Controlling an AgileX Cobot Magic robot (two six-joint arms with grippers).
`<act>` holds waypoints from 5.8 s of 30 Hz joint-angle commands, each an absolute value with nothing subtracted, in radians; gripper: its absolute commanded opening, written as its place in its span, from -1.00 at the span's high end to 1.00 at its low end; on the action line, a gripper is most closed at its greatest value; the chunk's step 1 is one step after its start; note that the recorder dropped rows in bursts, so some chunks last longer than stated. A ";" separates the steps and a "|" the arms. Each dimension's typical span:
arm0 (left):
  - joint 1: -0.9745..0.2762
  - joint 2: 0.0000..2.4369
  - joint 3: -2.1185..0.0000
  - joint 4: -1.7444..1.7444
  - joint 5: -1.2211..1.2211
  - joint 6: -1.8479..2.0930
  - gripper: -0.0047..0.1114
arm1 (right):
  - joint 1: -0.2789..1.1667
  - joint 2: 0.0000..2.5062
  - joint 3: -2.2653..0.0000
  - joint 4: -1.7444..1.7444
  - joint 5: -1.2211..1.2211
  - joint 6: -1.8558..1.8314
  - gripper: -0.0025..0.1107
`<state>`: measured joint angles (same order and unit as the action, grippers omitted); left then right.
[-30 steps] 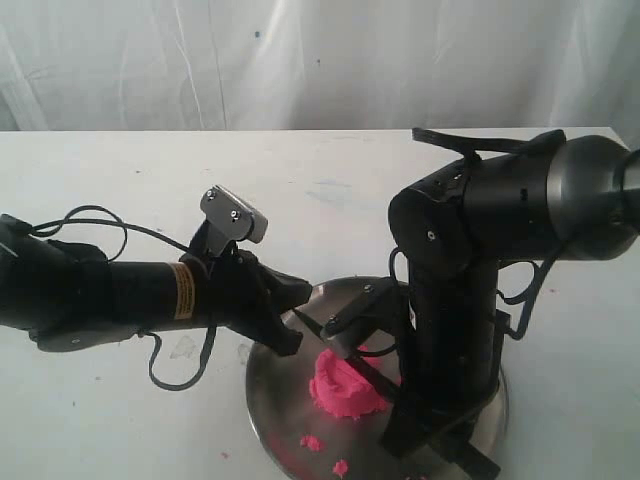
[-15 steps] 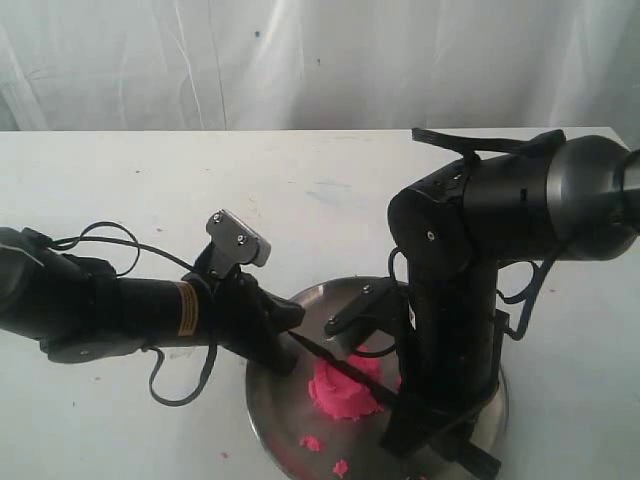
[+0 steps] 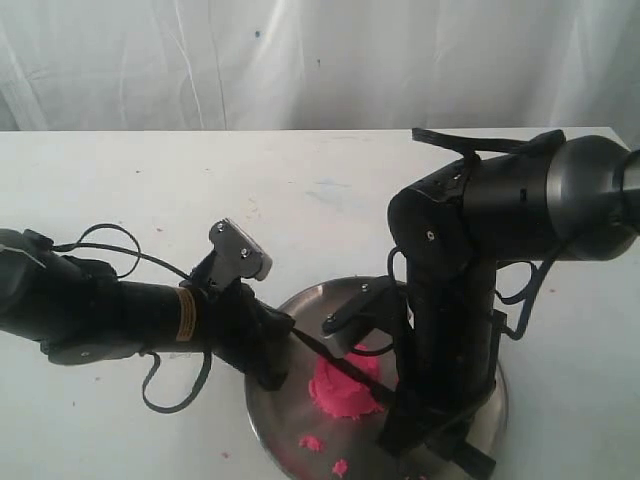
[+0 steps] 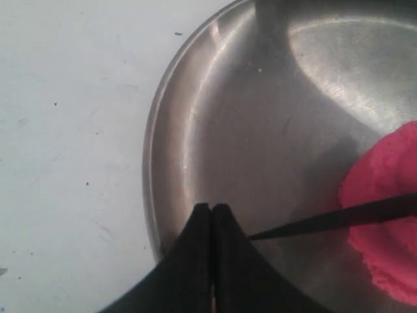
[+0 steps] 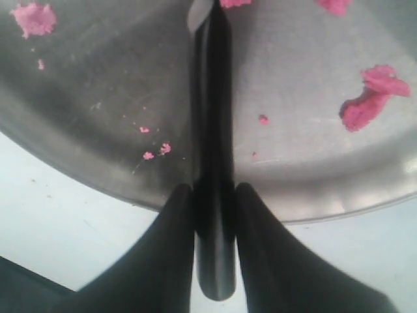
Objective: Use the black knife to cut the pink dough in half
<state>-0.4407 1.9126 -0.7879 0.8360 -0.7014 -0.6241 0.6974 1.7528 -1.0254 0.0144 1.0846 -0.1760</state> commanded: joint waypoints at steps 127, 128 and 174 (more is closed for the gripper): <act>-0.442 1.967 -0.809 0.707 -0.586 -0.347 0.92 | 0.698 1.772 -1.022 0.060 0.776 -0.180 0.96; -0.442 1.967 -0.809 0.707 -0.581 -0.347 0.92 | 0.698 1.774 -1.022 0.056 0.773 -0.187 0.96; -0.442 1.549 -0.810 0.705 0.159 -0.611 0.92 | 0.698 1.811 -1.022 0.057 0.762 -0.246 0.96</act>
<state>-0.4390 1.5980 -0.8177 0.7189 -0.0842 -0.4678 0.6974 1.8108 -1.0236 0.0517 0.7653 -0.2473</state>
